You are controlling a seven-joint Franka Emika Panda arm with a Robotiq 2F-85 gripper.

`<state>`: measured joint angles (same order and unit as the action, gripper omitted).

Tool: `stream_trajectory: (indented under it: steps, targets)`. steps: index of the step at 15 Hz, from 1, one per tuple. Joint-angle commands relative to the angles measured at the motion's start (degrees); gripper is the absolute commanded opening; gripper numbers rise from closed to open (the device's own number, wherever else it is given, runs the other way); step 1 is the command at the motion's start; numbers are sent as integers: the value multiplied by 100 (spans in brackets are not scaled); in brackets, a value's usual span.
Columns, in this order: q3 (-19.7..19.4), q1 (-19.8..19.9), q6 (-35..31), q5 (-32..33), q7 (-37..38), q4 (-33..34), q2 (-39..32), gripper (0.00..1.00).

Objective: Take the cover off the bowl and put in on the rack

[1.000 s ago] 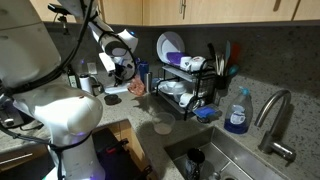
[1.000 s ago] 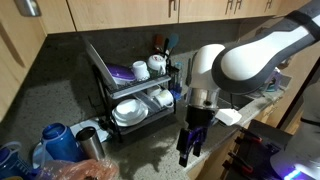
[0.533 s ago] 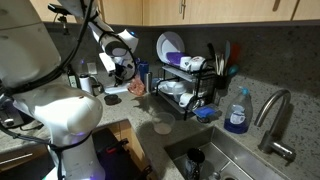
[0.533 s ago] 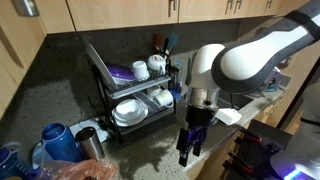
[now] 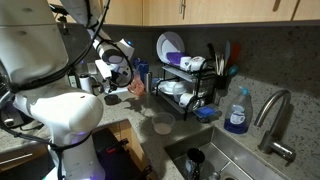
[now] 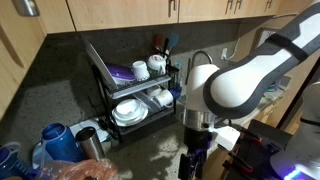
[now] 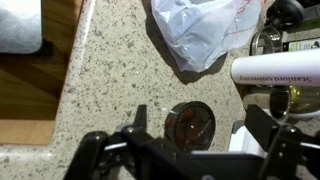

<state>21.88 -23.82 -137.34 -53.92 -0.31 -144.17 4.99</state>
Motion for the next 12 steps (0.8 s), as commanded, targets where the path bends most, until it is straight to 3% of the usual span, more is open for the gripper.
stream_trajectory:
  steps: [1,9,12]
  targets:
    - [154,-106,-273,-554,-550,320,-634,100]
    - [424,-221,-575,-2174,-2181,897,-1660,100]
    - [412,-293,-620,-2473,-2635,1078,-2034,100]
